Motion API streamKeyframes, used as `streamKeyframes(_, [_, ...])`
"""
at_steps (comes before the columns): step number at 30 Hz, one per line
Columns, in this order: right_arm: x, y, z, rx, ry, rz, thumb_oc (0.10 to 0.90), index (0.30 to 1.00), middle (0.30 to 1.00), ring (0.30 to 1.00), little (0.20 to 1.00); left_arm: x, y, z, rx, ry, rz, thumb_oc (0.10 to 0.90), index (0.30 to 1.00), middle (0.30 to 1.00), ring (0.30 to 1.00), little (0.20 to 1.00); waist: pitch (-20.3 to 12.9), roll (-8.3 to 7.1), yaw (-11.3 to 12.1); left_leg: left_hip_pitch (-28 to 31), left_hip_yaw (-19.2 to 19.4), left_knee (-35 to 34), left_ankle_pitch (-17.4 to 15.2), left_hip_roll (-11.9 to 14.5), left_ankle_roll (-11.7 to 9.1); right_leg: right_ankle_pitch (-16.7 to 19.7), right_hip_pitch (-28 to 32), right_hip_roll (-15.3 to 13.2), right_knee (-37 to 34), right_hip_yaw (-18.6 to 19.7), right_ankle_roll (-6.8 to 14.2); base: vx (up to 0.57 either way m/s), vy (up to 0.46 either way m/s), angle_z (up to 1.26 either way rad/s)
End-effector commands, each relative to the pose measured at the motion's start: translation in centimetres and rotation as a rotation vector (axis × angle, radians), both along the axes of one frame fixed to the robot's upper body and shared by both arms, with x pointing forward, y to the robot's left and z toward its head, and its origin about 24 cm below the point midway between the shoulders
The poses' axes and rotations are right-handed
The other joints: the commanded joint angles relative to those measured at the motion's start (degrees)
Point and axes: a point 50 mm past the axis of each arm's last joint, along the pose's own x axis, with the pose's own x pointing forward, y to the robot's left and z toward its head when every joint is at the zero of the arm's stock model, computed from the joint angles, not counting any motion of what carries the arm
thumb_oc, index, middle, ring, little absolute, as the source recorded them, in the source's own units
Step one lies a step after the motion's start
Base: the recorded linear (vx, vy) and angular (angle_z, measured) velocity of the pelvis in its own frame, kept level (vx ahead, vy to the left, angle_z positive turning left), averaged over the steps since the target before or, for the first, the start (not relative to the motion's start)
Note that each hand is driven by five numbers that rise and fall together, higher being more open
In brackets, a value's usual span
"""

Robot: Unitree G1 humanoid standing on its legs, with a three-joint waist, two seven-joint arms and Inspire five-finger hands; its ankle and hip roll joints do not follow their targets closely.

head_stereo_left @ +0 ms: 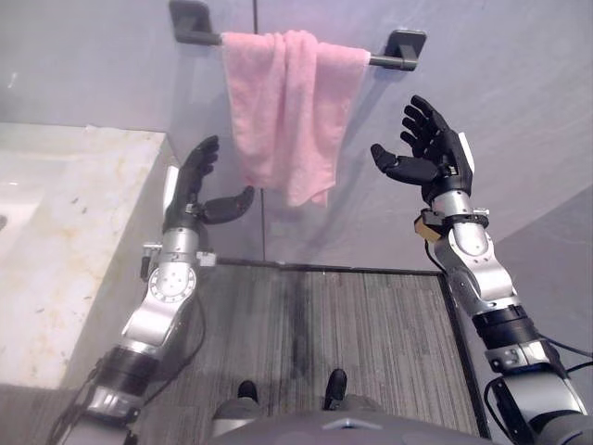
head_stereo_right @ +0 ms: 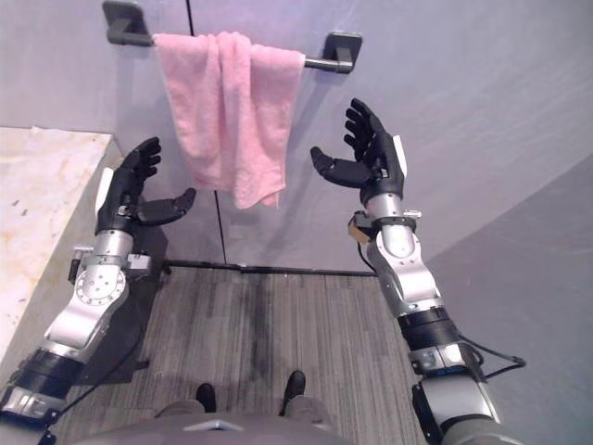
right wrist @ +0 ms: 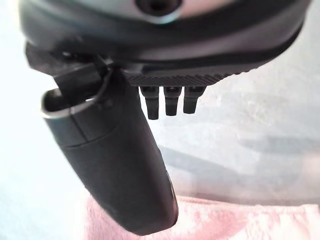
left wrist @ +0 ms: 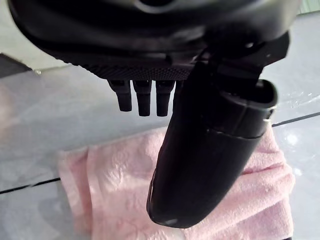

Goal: Organize the bathroom.

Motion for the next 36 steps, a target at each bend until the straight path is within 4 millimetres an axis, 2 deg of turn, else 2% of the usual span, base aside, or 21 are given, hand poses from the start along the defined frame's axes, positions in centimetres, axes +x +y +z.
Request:
streamKeyframes(1, [0.2,-0.5,7.3,0.027,-0.313,0.035,0.800,0.900,0.900,0.900,0.900,0.0,-2.0,3.6,-0.016,-0.213,-0.084,0.800,0.900,0.900,0.900,0.900,-6.8,0.89,0.5,-0.7,-2.6,-0.2,-2.4,0.1,0.7,-1.8,-1.5,2.7,0.2,2.0,1.6,0.12,-0.100,0.09])
streamKeyframes(3, [0.3,-0.7,7.2,0.030,-0.301,0.041,0.800,0.900,0.900,0.900,0.900,-0.2,-2.1,3.5,-0.029,-0.221,-0.075,0.800,0.900,0.900,0.900,0.900,-7.0,0.69,0.4,0.2,-1.2,0.9,-2.0,0.2,-0.3,-2.9,-0.3,3.4,0.0,2.8,0.6,0.13,-0.079,0.16])
streamKeyframes(4, [0.3,-0.6,7.0,0.016,-0.299,0.048,0.800,0.900,0.900,0.900,0.900,-0.3,-2.2,3.6,-0.039,-0.227,-0.076,0.800,0.900,0.900,0.900,0.900,-6.4,0.44,0.7,-1.1,-1.5,5.4,-1.0,0.1,-0.9,-3.3,0.4,3.4,0.1,3.1,0.1,0.12,-0.098,0.21])
streamKeyframes(5, [0.1,-0.3,7.0,0.001,-0.297,0.055,0.800,0.900,0.900,0.900,0.900,-0.5,-2.1,3.8,-0.053,-0.239,-0.071,0.800,0.900,0.900,0.900,0.900,-5.0,-0.17,1.1,-5.1,-2.9,15.9,-0.4,0.3,-2.0,-3.7,1.5,3.2,0.3,3.8,-1.1,0.03,-0.050,0.22])
streamKeyframes(7, [-0.1,0.2,6.5,-0.004,-0.290,0.085,0.800,0.900,0.900,0.900,0.900,-0.6,-2.0,4.1,-0.074,-0.254,-0.046,0.800,0.900,0.900,0.900,0.900,-3.7,-0.50,2.1,-9.8,-7.1,22.1,0.5,0.5,-2.6,-4.1,2.1,2.7,0.8,4.8,-1.8,0.04,0.022,0.06])
streamKeyframes(8, [-0.1,0.4,6.4,-0.011,-0.289,0.095,0.800,0.900,0.900,0.900,0.900,-0.6,-1.9,4.0,-0.075,-0.257,-0.040,0.800,0.900,0.900,0.900,0.900,-3.7,-0.53,2.3,-10.1,-7.8,20.9,0.2,1.0,-2.6,-4.1,2.3,2.7,0.5,5.0,-1.6,0.11,0.112,-0.09])
streamKeyframes(10, [0.4,1.5,6.4,-0.027,-0.277,0.132,0.800,0.900,0.900,0.900,0.900,-0.7,-1.7,4.0,-0.081,-0.275,-0.026,0.800,0.900,0.900,0.900,0.900,-4.4,-0.22,2.6,-7.1,-8.1,12.2,0.4,3.7,-2.9,-4.2,2.6,2.4,-0.3,5.7,-0.6,0.15,0.196,-0.28])
streamKeyframes(12, [0.5,1.6,6.5,-0.046,-0.274,0.126,0.800,0.900,0.900,0.900,0.900,-0.8,-1.9,4.1,-0.081,-0.285,-0.040,0.800,0.900,0.900,0.900,0.900,-5.3,0.66,2.3,-4.5,-7.5,4.2,3.1,7.4,-3.8,-4.8,2.9,2.1,-0.3,5.4,-0.2,0.18,0.291,-0.22])
streamKeyframes(13, [0.6,1.4,6.5,-0.045,-0.270,0.119,0.800,0.900,0.900,0.900,0.900,-0.7,-2.3,4.1,-0.078,-0.292,-0.052,0.800,0.900,0.900,0.900,0.900,-5.8,1.36,1.9,-3.7,-6.2,-0.2,5.3,10.2,-5.0,-5.5,3.3,1.8,-0.3,4.8,0.0,0.19,0.312,-0.01])
streamKeyframes(14, [0.6,1.3,6.5,-0.044,-0.270,0.115,0.800,0.900,0.900,0.900,0.900,-0.6,-2.3,4.1,-0.079,-0.289,-0.054,0.800,0.900,0.900,0.900,0.900,-5.9,1.55,1.7,-4.1,-6.0,-0.2,5.6,10.6,-5.4,-5.6,3.5,1.5,-0.3,4.6,0.2,0.21,0.348,0.04])
streamKeyframes(18, [-0.1,-0.6,6.6,-0.048,-0.286,0.075,0.800,0.900,0.900,0.900,0.900,-0.3,-2.4,3.3,-0.088,-0.244,-0.091,0.800,0.900,0.900,0.900,0.900,-6.7,2.17,0.8,-4.1,-6.7,-0.2,3.2,8.9,-5.6,-5.3,4.0,-1.5,-0.3,3.9,2.6,0.19,0.317,0.04])
streamKeyframes(20, [-0.4,-1.4,6.4,-0.055,-0.298,0.053,0.800,0.900,0.900,0.900,0.900,-0.4,-2.2,3.3,-0.080,-0.225,-0.110,0.800,0.900,0.900,0.900,0.900,-6.6,2.27,0.9,-3.7,-7.5,-0.2,2.2,7.2,-4.7,-4.8,4.0,-3.2,0.4,4.2,3.8,0.18,0.251,-0.03])
streamKeyframes(22, [-0.8,-2.0,6.3,-0.039,-0.304,0.035,0.800,0.900,0.900,0.900,0.900,-0.5,-2.0,3.2,-0.063,-0.206,-0.122,0.800,0.900,0.900,0.900,0.900,-6.3,2.20,1.3,-3.6,-7.8,-0.2,1.8,5.5,-3.6,-4.0,2.6,-5.3,4.2,3.8,3.9,0.14,0.185,0.03])
streamKeyframes(24, [-0.8,-1.9,6.1,-0.037,-0.303,0.031,0.800,0.900,0.900,0.900,0.900,-0.4,-1.7,3.0,-0.065,-0.189,-0.118,0.800,0.900,0.900,0.900,0.900,-6.0,2.29,1.9,-3.4,-7.8,-0.2,1.4,4.2,-2.7,-0.8,0.5,-8.3,9.8,1.9,4.2,0.10,0.126,0.06])
streamKeyframes(25, [-0.5,-1.8,6.1,-0.029,-0.299,0.030,0.800,0.900,0.900,0.900,0.900,-0.3,-1.6,3.1,-0.060,-0.190,-0.114,0.800,0.900,0.900,0.900,0.900,-5.9,2.41,2.2,-3.0,-7.8,-0.2,1.0,3.7,-2.0,-0.6,-0.7,-8.4,11.9,1.5,4.2,0.18,0.086,0.05])
streamKeyframes(26, [0.1,-1.5,6.3,-0.015,-0.295,0.041,0.800,0.900,0.900,0.900,0.900,0.0,-1.7,3.0,-0.050,-0.181,-0.105,0.800,0.900,0.900,0.900,0.900,-5.8,2.38,2.0,-2.5,-7.8,-0.2,0.4,3.1,-1.5,-1.9,-1.9,-5.7,11.5,2.4,4.1,0.16,0.040,-0.04])
streamKeyframes(27, [0.1,-1.4,6.4,-0.015,-0.296,0.042,0.800,0.900,0.900,0.900,0.900,0.0,-1.6,3.1,-0.050,-0.182,-0.104,0.800,0.900,0.900,0.900,0.900,-5.7,2.46,2.1,-2.5,-7.7,-0.2,0.3,3.2,-1.5,-1.9,-1.9,-5.5,11.5,2.4,4.0,0.21,-0.059,-0.13])
streamKeyframes(28, [0.5,-1.1,6.7,-0.009,-0.297,0.057,0.800,0.900,0.900,0.900,0.900,0.2,-1.5,3.2,-0.054,-0.176,-0.093,0.800,0.900,0.900,0.900,0.900,-5.8,2.25,1.9,-2.4,-7.6,-0.2,0.0,3.0,-1.7,-3.5,-1.9,-2.2,6.9,3.1,3.6,0.15,-0.090,-0.22])
streamKeyframes(30, [0.7,-0.6,7.0,0.008,-0.303,0.077,0.800,0.900,0.900,0.900,0.900,0.1,-1.5,3.3,-0.048,-0.182,-0.087,0.800,0.900,0.900,0.900,0.900,-5.6,1.86,1.9,-2.2,-6.8,-0.2,-0.4,2.9,-1.7,-2.1,-2.5,-0.8,3.6,2.1,3.7,0.17,-0.124,-0.27])
streamKeyframes(31, [0.7,-0.1,7.3,0.007,-0.309,0.088,0.800,0.900,0.900,0.900,0.900,0.1,-1.4,3.7,-0.037,-0.201,-0.088,0.800,0.900,0.900,0.900,0.900,-5.4,1.48,1.6,-2.2,-7.1,-0.2,-0.9,2.7,-1.2,-1.2,-3.2,0.7,1.7,3.6,3.2,0.14,-0.117,-0.32])
streamKeyframes(36, [0.9,-0.3,7.0,-0.047,-0.283,0.097,0.800,0.900,0.900,0.900,0.900,-0.1,-1.7,3.1,-0.058,-0.184,-0.090,0.800,0.900,0.900,0.900,0.900,-6.0,0.77,1.9,-3.2,-6.7,-0.2,0.0,3.0,-1.2,-3.0,-0.4,2.5,-0.1,3.6,1.4,0.12,-0.052,0.00])
